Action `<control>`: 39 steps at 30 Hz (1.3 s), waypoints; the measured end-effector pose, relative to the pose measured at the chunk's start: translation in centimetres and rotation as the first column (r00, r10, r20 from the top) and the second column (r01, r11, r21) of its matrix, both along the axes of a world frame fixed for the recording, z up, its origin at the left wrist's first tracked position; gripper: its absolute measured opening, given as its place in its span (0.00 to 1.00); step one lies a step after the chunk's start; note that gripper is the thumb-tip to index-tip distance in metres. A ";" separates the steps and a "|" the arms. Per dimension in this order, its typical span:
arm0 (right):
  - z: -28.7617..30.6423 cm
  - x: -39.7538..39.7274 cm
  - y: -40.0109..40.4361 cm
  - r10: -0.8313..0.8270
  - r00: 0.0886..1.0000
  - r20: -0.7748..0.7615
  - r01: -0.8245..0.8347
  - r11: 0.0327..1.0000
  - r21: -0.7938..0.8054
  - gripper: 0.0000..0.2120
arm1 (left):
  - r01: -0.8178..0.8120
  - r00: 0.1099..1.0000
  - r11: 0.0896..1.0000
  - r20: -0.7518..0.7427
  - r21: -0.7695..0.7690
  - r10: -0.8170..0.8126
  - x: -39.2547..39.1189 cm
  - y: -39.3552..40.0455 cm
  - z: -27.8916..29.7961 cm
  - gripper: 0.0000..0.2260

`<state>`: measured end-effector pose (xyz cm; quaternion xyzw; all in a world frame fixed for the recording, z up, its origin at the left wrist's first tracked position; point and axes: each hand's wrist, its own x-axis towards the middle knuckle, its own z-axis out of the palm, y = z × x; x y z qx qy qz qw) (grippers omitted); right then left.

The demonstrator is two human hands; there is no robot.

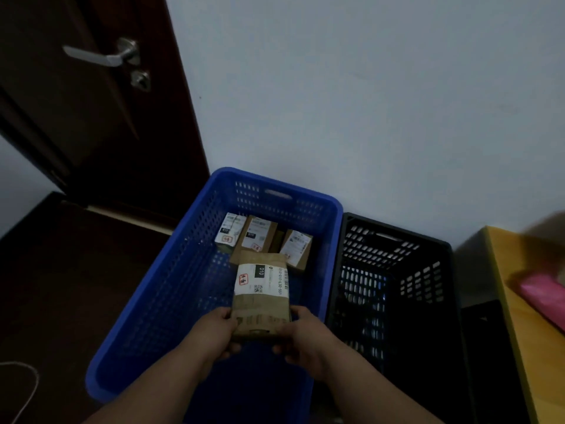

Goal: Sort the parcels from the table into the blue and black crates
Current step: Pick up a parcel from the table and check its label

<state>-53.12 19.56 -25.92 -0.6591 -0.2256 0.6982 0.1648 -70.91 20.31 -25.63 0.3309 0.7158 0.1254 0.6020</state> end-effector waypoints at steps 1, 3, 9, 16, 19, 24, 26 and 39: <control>-0.7 -0.2 1.0 0.004 1.000 -0.001 -0.004 1.000 -0.012 0.21 | -0.005 1.000 1.000 -0.007 -0.002 0.005 -0.1 1.0 -0.4 0.10; -2.1 -0.6 3.1 0.003 1.000 -0.009 -0.003 1.000 -0.028 0.19 | -0.016 1.000 1.000 -0.021 -0.003 0.016 -0.2 2.9 -1.3 0.12; -6.8 -2.1 8.1 -0.066 0.998 -0.004 0.065 0.992 -0.106 0.16 | -0.033 0.998 0.999 -0.059 -0.030 0.032 -0.8 8.3 -5.7 0.10; -13.3 -4.6 14.0 -0.200 0.979 0.043 0.204 0.972 -0.115 0.19 | 0.062 0.995 0.996 -0.069 -0.060 -0.066 -2.8 15.3 -13.3 0.09; -16.8 -5.7 16.5 -0.261 0.963 0.063 0.267 0.957 -0.111 0.23 | 0.109 0.992 0.992 -0.064 -0.056 -0.112 -3.5 18.2 -16.4 0.12; -21.8 -7.3 20.4 -0.332 0.941 0.067 0.337 0.937 -0.093 0.25 | 0.168 0.984 0.983 -0.053 -0.068 -0.172 -4.3 22.5 -21.3 0.20; -23.8 -7.8 21.5 -0.338 0.938 0.074 0.342 0.938 -0.063 0.25 | 0.189 0.981 0.980 -0.032 -0.064 -0.192 -4.2 23.4 -22.7 0.21; -23.8 -5.7 21.3 -0.271 0.958 -0.089 0.270 0.963 -0.025 0.28 | 0.088 0.990 0.995 0.111 -0.037 -0.084 -3.2 23.7 -23.6 0.23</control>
